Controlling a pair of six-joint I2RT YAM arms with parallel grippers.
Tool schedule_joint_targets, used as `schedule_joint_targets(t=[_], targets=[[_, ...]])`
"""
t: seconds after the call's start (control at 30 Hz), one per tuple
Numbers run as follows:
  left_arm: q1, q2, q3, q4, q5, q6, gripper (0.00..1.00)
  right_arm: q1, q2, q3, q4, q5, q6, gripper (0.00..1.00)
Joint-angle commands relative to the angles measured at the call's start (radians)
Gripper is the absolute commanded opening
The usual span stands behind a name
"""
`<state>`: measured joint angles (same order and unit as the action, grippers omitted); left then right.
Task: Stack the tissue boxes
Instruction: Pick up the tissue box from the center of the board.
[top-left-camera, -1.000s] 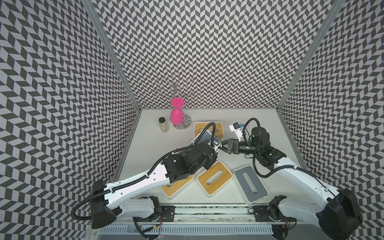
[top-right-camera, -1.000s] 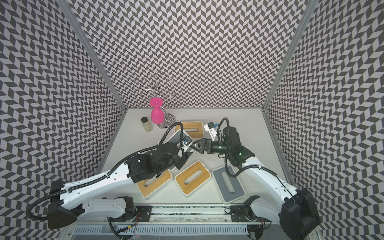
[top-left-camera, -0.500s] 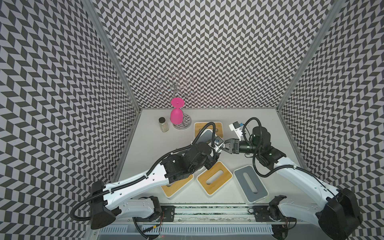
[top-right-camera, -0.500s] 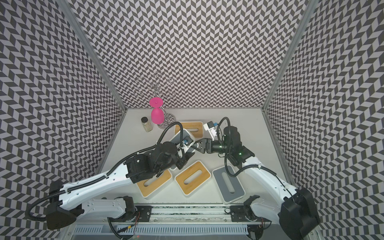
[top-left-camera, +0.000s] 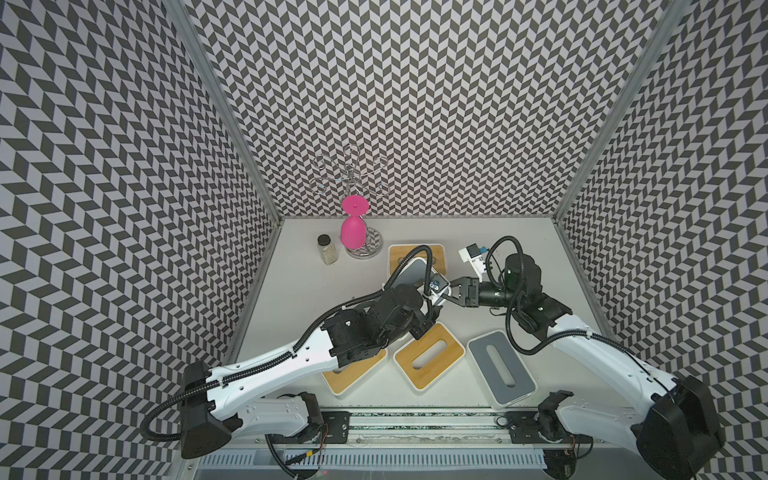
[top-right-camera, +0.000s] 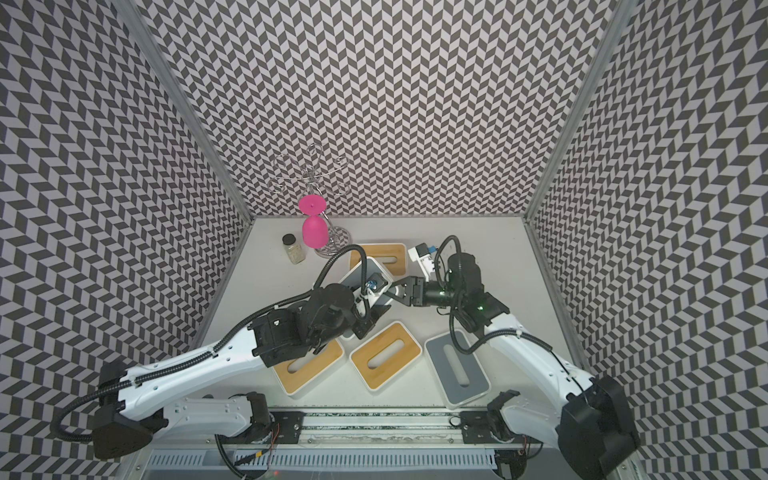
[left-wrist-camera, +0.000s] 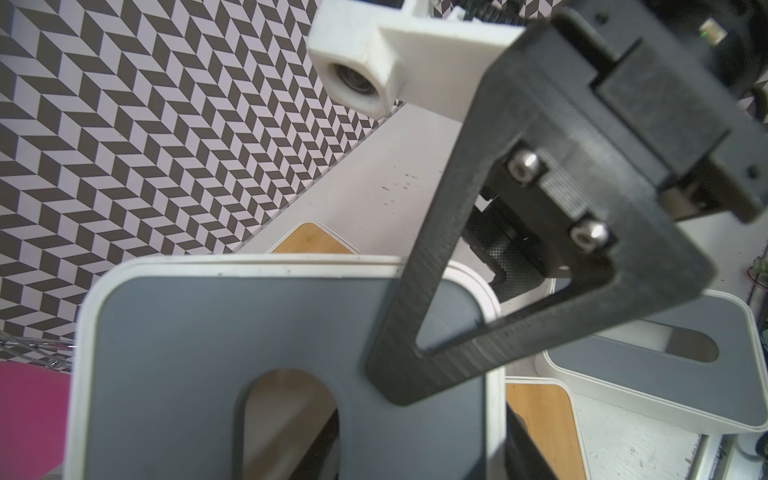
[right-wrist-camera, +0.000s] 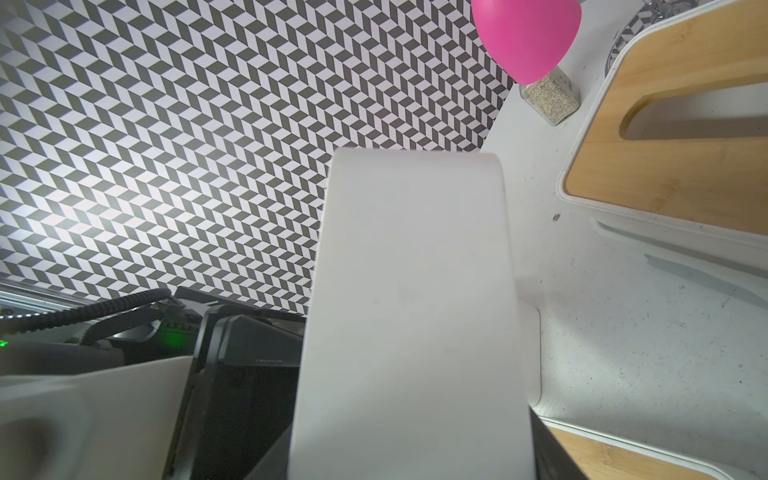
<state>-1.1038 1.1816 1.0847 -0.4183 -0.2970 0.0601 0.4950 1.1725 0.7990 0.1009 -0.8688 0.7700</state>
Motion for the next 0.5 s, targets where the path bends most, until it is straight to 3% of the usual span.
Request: schedule_joint_targets(t=[0.0, 0.27, 0.47], targets=[[-0.007, -0.018, 0.013, 0.040, 0.008, 0.013, 0.52, 0.002, -0.040, -0.011, 0.106, 0.005, 0.008, 0.36], [-0.006, -0.063, 0.037, 0.035, 0.009, -0.027, 0.84, 0.003, -0.084, -0.021, 0.186, 0.067, 0.078, 0.30], [-0.006, -0.141, 0.040, 0.076, -0.009, -0.095, 0.94, 0.003, -0.102, -0.029, 0.251, 0.138, 0.139, 0.29]])
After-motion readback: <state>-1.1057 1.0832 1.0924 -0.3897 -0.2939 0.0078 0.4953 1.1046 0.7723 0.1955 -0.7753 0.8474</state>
